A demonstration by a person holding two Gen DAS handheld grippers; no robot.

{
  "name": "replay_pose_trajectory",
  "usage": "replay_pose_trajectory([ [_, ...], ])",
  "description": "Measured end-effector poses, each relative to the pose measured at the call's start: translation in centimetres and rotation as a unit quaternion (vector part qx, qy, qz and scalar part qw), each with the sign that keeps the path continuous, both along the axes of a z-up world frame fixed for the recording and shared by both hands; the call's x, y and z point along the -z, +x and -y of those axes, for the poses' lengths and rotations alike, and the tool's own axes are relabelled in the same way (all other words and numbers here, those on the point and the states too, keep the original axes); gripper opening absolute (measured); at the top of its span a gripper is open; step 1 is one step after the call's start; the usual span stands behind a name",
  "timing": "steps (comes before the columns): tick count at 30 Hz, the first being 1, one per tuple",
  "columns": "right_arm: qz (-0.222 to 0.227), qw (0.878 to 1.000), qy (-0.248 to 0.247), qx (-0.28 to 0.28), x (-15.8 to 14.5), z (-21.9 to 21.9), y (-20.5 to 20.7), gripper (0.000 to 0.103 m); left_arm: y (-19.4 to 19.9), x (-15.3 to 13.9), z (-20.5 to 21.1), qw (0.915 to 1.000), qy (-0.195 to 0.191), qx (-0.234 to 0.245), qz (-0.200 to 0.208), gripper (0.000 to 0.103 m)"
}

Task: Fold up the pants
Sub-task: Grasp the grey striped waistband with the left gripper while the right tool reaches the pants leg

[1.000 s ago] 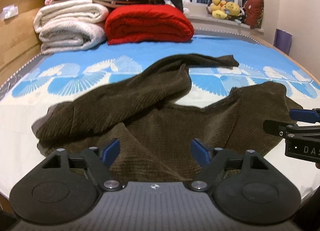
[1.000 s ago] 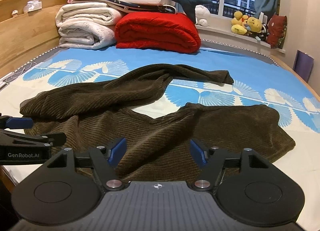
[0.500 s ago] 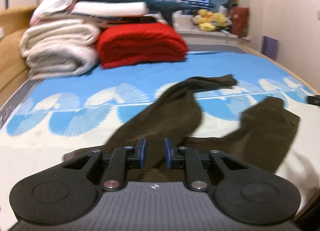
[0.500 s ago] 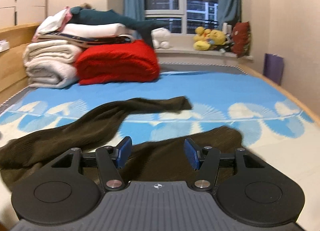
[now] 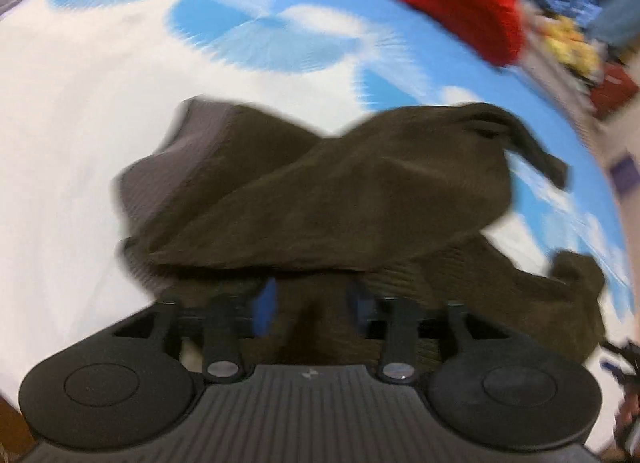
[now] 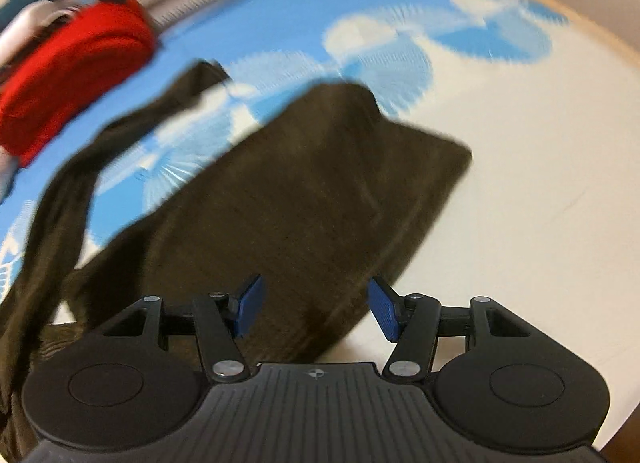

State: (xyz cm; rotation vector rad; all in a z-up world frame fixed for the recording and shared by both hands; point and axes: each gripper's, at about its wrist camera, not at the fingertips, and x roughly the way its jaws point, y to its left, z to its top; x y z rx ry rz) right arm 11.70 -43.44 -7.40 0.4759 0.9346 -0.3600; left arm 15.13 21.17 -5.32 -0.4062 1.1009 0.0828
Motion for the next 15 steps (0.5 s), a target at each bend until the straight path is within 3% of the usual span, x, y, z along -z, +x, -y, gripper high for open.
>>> replay_pose_trajectory([
  [1, -0.01, 1.0, 0.002, 0.003, 0.6, 0.1, 0.2, 0.061, 0.3, 0.5, -0.5, 0.9996, 0.014, -0.017, -0.016, 0.065],
  [4, -0.045, 0.999, 0.014, 0.006, 2.2, -0.1, 1.5, 0.067, 0.9, 1.9, -2.4, 0.9965, 0.029, -0.056, -0.055, 0.07],
  [6, -0.07, 0.997, 0.018, 0.012, 3.2, 0.0, 2.3, 0.067, 1.4, 2.4, -2.9, 0.9964, 0.017, -0.059, -0.059, 0.072],
  [9, -0.078, 0.996, 0.025, 0.026, 4.1, 0.6, 3.1, 0.07, 2.2, 2.7, -2.5, 0.9962, 0.027, -0.049, -0.066, 0.074],
  [15, -0.078, 0.996, -0.013, 0.039, 4.6, 0.4, 4.4, 0.073, 2.2, 2.7, -1.8, 0.9947, 0.047, -0.069, -0.06, 0.073],
])
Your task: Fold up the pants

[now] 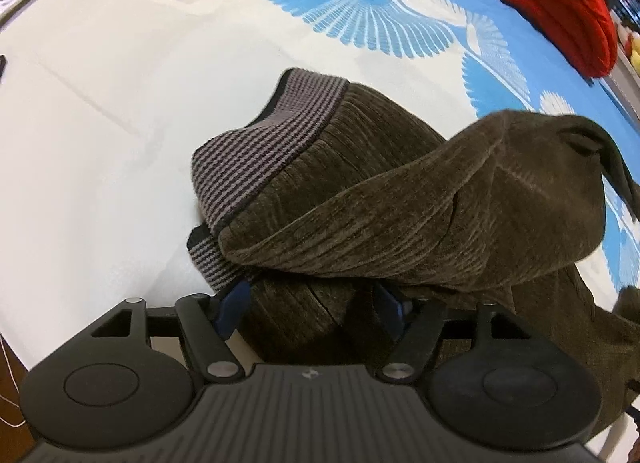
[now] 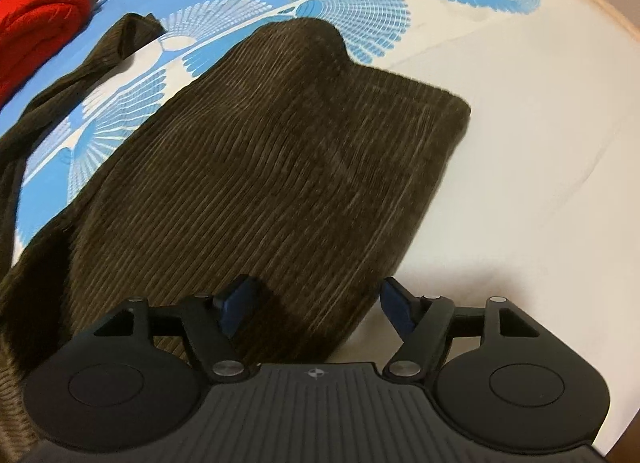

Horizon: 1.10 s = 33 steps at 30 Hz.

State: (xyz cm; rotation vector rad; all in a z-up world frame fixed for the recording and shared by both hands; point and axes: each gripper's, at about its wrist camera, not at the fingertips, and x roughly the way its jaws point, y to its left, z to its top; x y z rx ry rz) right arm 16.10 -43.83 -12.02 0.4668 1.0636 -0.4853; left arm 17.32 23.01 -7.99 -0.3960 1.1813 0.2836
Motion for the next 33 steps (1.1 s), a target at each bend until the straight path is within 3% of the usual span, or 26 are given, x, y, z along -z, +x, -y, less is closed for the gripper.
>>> replay_pose_trajectory([
  [7, 0.002, 1.0, -0.017, -0.009, 0.0, 0.2, 0.7, 0.07, -0.7, -1.5, 0.1, 0.9983, 0.049, 0.0, 0.031, 0.073],
  [12, 0.017, 0.999, -0.032, -0.02, -0.3, 0.2, 1.1, 0.033, -0.4, -1.0, -0.4, 0.9992, 0.038, -0.005, 0.013, 0.074],
  [15, 0.023, 0.999, -0.029, -0.013, -0.4, 0.6, 1.0, 0.025, 0.0, -0.3, -0.1, 0.999, 0.044, 0.006, -0.008, 0.078],
  [19, 0.025, 1.0, -0.013, -0.003, -0.4, 1.2, 0.8, 0.027, 0.2, 0.9, 0.0, 0.9981, 0.044, 0.007, -0.042, 0.078],
  [24, 0.03, 1.0, 0.006, 0.004, -0.3, 1.3, 0.7, 0.049, -0.1, 1.1, -0.6, 0.9989, 0.024, -0.004, -0.039, 0.078],
  [30, 0.049, 0.997, 0.043, 0.031, -0.3, 2.1, 0.5, 0.061, -0.3, 1.1, -0.9, 0.9994, 0.014, -0.013, -0.029, 0.073],
  [33, 0.054, 0.997, 0.044, 0.037, -0.2, 2.4, 0.5, 0.06, -0.3, 1.0, -0.8, 0.9994, 0.023, -0.009, -0.026, 0.067],
])
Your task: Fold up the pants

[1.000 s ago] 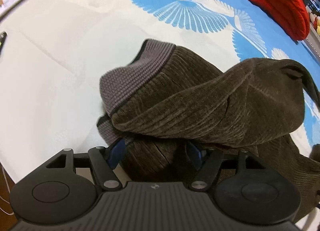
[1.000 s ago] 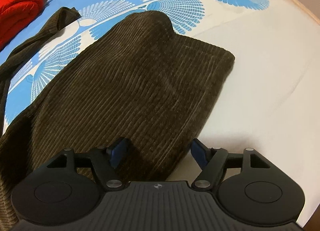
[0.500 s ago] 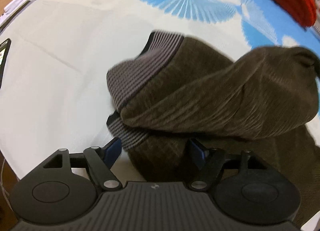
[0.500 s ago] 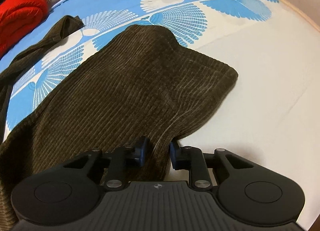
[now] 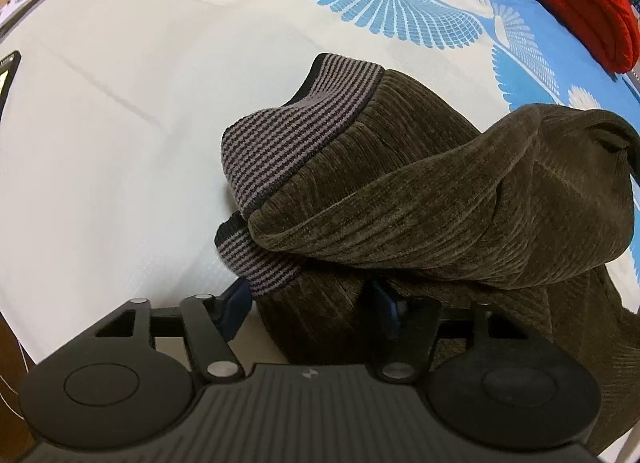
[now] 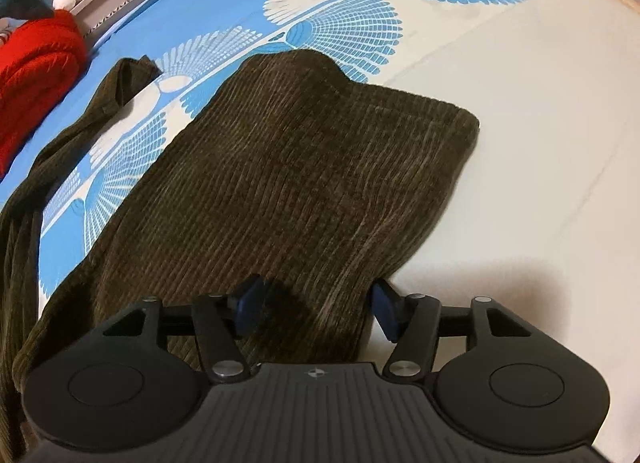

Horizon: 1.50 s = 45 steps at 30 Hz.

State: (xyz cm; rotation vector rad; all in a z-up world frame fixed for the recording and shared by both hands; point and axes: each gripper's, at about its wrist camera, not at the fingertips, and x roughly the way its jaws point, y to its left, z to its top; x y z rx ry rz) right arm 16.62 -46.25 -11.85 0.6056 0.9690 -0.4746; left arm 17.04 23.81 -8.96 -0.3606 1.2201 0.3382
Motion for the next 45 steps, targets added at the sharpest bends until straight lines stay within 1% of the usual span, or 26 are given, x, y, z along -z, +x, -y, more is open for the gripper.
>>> replay_pose_trajectory([
  [3, -0.012, 0.999, -0.031, 0.009, 0.0, 0.0, 0.1, 0.056, 0.0, 0.0, 0.0, 1.0, -0.001, -0.003, 0.0, 0.066],
  [5, -0.032, 0.997, -0.061, 0.027, -0.1, 0.3, -0.1, 0.056, 0.0, 0.0, -0.2, 1.0, -0.006, -0.007, -0.001, 0.066],
  [8, -0.036, 0.996, -0.06, 0.061, -0.1, 1.2, -0.7, 0.056, 0.0, 0.2, -0.9, 0.9994, -0.024, -0.026, -0.004, 0.07],
  [9, -0.034, 0.996, -0.056, 0.063, -0.1, 1.4, -0.8, 0.057, 0.0, 0.3, -1.2, 0.9991, -0.026, -0.032, -0.003, 0.071],
  [12, -0.042, 0.995, -0.069, 0.051, -0.1, 1.2, -0.8, 0.057, 0.0, 0.2, -1.2, 0.9991, -0.02, -0.037, -0.003, 0.073],
  [14, -0.054, 0.993, -0.086, 0.064, -0.2, 1.3, -1.3, 0.058, -0.1, 0.1, -1.3, 0.999, -0.016, -0.041, -0.001, 0.073],
  [17, -0.064, 0.99, -0.086, 0.096, -0.3, 2.1, -1.9, 0.063, -0.1, 0.0, -1.6, 0.9988, -0.014, -0.046, 0.0, 0.073],
  [20, -0.069, 0.989, -0.095, 0.089, -0.3, 1.8, -1.8, 0.063, -0.2, 0.1, -1.7, 0.9987, -0.011, -0.05, -0.001, 0.075],
  [24, -0.076, 0.987, -0.102, 0.094, -0.2, 2.0, -2.1, 0.069, -0.2, 0.1, -1.6, 0.9988, -0.008, -0.049, 0.0, 0.074],
  [26, -0.079, 0.986, -0.106, 0.1, -0.1, 2.2, -2.0, 0.07, -0.1, 0.1, -1.5, 0.999, -0.006, -0.045, 0.002, 0.073],
  [33, -0.083, 0.984, -0.116, 0.107, -0.3, 1.7, -2.0, 0.07, -0.1, -0.1, -1.0, 0.9995, -0.001, -0.028, 0.011, 0.059],
  [35, -0.084, 0.984, -0.116, 0.105, -0.2, 1.6, -1.8, 0.07, -0.2, -0.3, -0.9, 0.9995, 0.003, -0.027, 0.014, 0.053],
  [38, -0.081, 0.987, -0.105, 0.089, 0.0, 1.4, -1.5, 0.071, -0.4, -0.4, -1.2, 0.9991, 0.008, -0.039, 0.014, 0.037],
  [41, -0.077, 0.988, -0.107, 0.08, 0.1, 1.4, -1.3, 0.071, -0.4, -0.3, -1.7, 0.9987, 0.0, -0.049, 0.011, 0.038],
  [43, -0.071, 0.989, -0.104, 0.08, 0.2, 1.6, -1.4, 0.071, -0.3, -0.2, -1.9, 0.9986, -0.004, -0.052, 0.008, 0.042],
  [44, -0.068, 0.989, -0.107, 0.076, 0.2, 1.6, -1.4, 0.066, -0.2, -0.1, -1.9, 0.9985, -0.005, -0.054, 0.005, 0.043],
  [45, -0.065, 0.989, -0.11, 0.069, 0.2, 1.5, -1.4, 0.058, -0.2, 0.1, -1.8, 0.9986, -0.003, -0.053, 0.002, 0.045],
])
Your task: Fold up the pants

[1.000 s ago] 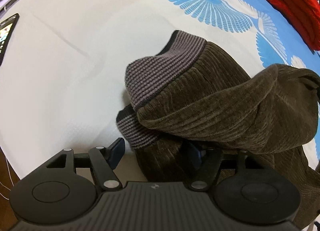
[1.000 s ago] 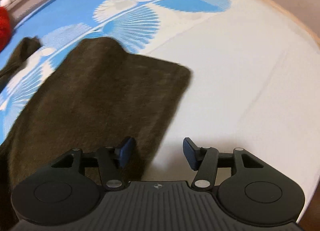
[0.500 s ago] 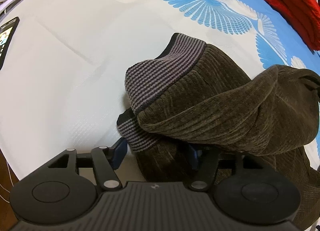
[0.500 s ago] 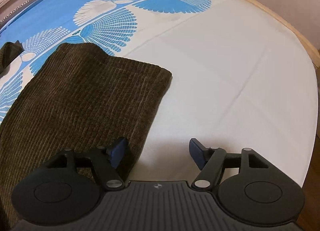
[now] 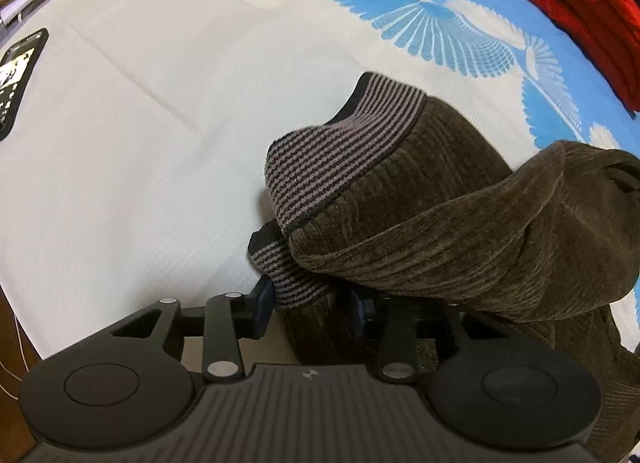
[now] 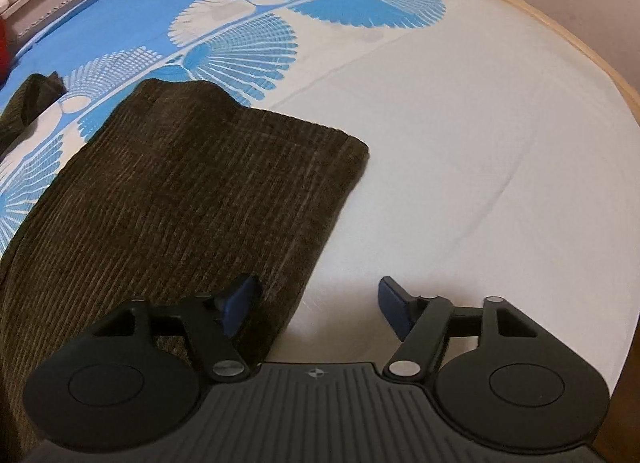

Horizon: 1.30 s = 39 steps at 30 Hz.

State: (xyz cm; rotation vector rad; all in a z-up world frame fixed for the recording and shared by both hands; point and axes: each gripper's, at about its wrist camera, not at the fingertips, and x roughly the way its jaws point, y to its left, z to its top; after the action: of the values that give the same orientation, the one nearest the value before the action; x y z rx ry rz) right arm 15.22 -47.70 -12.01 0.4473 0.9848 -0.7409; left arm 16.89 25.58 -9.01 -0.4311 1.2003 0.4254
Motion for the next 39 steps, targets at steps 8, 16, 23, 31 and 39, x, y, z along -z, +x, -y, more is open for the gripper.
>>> replay_pose_trajectory([
  [8, 0.031, 0.998, 0.017, -0.045, -0.6, 0.1, 0.3, 0.014, 0.5, 0.1, 0.9, 0.9994, 0.027, 0.019, -0.006, 0.044],
  [16, 0.06, 0.997, 0.023, -0.039, -1.6, 0.2, -0.6, 0.011, -0.1, -0.5, 0.8, 0.9995, 0.026, 0.018, 0.005, 0.032],
  [23, 0.077, 0.997, 0.017, -0.023, -3.1, 0.4, -1.7, 0.01, -0.3, -1.8, 0.8, 0.9992, 0.028, 0.027, 0.013, 0.028],
  [31, 0.091, 0.996, 0.005, 0.007, -5.7, 2.0, -4.7, 0.01, -0.9, -3.0, 1.4, 0.9986, 0.022, 0.046, 0.013, 0.026],
  [39, 0.082, 0.995, 0.016, 0.061, -6.8, 5.9, -10.0, 0.009, -2.3, -3.9, 3.0, 0.9955, 0.005, 0.095, 0.01, 0.025],
])
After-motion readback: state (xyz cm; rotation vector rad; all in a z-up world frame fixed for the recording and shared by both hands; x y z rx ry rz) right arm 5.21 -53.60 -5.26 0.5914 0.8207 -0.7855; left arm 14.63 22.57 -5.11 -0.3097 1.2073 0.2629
